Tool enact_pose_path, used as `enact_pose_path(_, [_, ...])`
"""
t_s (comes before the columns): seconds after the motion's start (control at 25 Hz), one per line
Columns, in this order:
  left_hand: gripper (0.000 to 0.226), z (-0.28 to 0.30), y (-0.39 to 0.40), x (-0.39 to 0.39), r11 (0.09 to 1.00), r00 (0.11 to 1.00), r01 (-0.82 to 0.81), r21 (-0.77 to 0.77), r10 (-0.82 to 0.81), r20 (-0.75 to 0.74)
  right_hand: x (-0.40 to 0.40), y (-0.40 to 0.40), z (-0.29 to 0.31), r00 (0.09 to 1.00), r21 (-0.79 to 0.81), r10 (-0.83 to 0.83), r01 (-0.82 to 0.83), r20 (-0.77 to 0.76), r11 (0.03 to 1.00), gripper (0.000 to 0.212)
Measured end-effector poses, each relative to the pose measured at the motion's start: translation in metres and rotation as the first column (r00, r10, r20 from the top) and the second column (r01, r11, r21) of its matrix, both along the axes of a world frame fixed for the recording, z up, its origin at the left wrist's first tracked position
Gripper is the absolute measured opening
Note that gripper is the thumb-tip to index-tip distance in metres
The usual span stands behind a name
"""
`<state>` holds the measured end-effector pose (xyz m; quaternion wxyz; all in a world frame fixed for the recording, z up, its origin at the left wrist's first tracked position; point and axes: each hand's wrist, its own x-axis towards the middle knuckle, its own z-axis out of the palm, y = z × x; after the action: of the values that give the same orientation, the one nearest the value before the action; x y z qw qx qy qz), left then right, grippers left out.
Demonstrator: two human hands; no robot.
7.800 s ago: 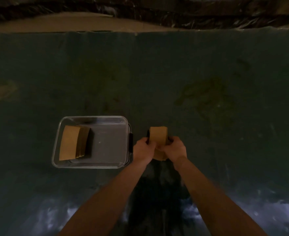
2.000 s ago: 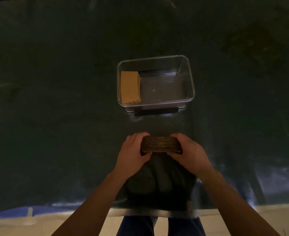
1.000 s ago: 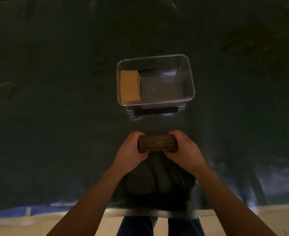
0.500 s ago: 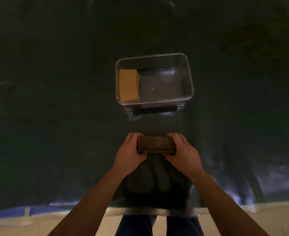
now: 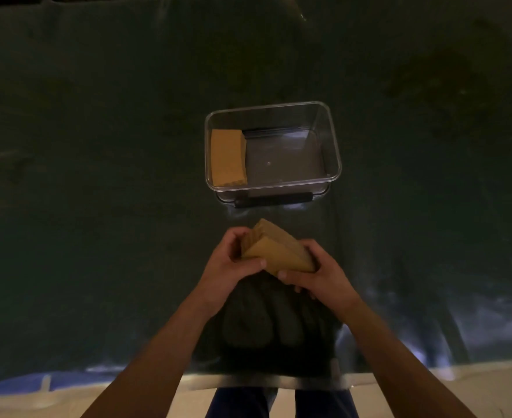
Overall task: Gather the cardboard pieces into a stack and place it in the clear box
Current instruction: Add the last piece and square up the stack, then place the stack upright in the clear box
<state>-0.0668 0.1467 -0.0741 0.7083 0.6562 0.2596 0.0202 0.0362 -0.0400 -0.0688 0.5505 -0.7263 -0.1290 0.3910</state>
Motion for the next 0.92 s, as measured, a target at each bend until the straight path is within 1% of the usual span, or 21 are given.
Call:
enact_pose_path(0.04, [0.055, 0.002, -0.005, 0.002, 0.998, 1.000, -0.022, -0.053, 0.023, 0.020, -0.005, 0.005, -0.002, 0.998, 0.024, -0.015, 0.016, -0.054, 1.000, 0.042])
enact_pose_path(0.08, [0.059, 0.005, -0.011, 0.004, 0.999, 0.999, -0.027, -0.030, 0.028, 0.033, -0.011, 0.010, -0.003, 0.997, 0.050, -0.029, 0.032, -0.076, 0.998, 0.041])
enact_pose_path(0.12, [0.063, 0.009, -0.015, 0.007, 1.000, 0.999, -0.022, 0.021, 0.021, 0.032, -0.015, 0.014, -0.003, 0.999, 0.025, -0.032, 0.033, -0.013, 0.999, 0.042])
enact_pose_path(0.16, [0.065, 0.013, -0.016, 0.010, 0.996, 1.000, 0.001, 0.087, -0.003, 0.029, -0.017, 0.018, 0.000, 0.995, -0.022, -0.024, 0.026, 0.097, 0.999, 0.044])
enact_pose_path(0.2, [0.067, 0.018, -0.016, 0.012, 0.987, 0.998, 0.039, 0.154, -0.045, 0.033, -0.017, 0.019, 0.002, 0.961, -0.097, 0.020, 0.007, 0.274, 0.995, 0.049])
enact_pose_path(0.24, [0.068, 0.021, -0.016, 0.013, 0.976, 0.995, 0.079, 0.205, -0.089, 0.037, -0.015, 0.020, 0.003, 0.905, -0.149, 0.060, 0.003, 0.421, 0.989, 0.055])
enact_pose_path(0.28, [0.068, 0.023, -0.015, 0.014, 0.967, 0.992, 0.107, 0.233, -0.120, 0.042, -0.014, 0.021, 0.004, 0.873, -0.159, 0.072, 0.007, 0.483, 0.987, 0.059])
enact_pose_path(0.32, [0.067, 0.024, -0.016, 0.014, 0.960, 0.990, 0.117, 0.254, -0.132, 0.044, -0.016, 0.024, 0.006, 0.881, -0.135, 0.050, 0.016, 0.470, 0.991, 0.061])
enact_pose_path(0.4, [0.065, 0.022, -0.022, 0.013, 0.963, 0.993, 0.091, 0.255, -0.107, 0.048, -0.024, 0.030, 0.006, 0.919, -0.085, 0.000, 0.037, 0.393, 0.996, 0.062])
enact_pose_path(0.52, [0.062, 0.011, -0.036, 0.008, 0.985, 1.000, 0.026, 0.171, -0.028, 0.009, -0.036, 0.034, -0.005, 0.942, -0.084, -0.003, 0.033, 0.335, 0.996, 0.059])
enact_pose_path(0.64, [0.057, -0.001, -0.039, 0.005, 0.991, 0.999, -0.037, 0.126, 0.037, 0.002, -0.042, 0.034, -0.013, 0.936, -0.068, -0.039, 0.067, 0.351, 0.995, 0.058])
enact_pose_path(0.76, [0.056, -0.002, -0.040, 0.008, 0.992, 0.999, -0.020, 0.126, 0.016, 0.027, -0.045, 0.035, -0.016, 0.915, -0.060, -0.095, 0.129, 0.393, 0.990, 0.060])
enact_pose_path(0.92, [0.055, -0.007, -0.043, 0.009, 0.996, 0.997, -0.063, 0.066, 0.066, -0.036, -0.045, 0.039, -0.017, 0.890, -0.118, -0.057, 0.123, 0.453, 0.985, 0.055])
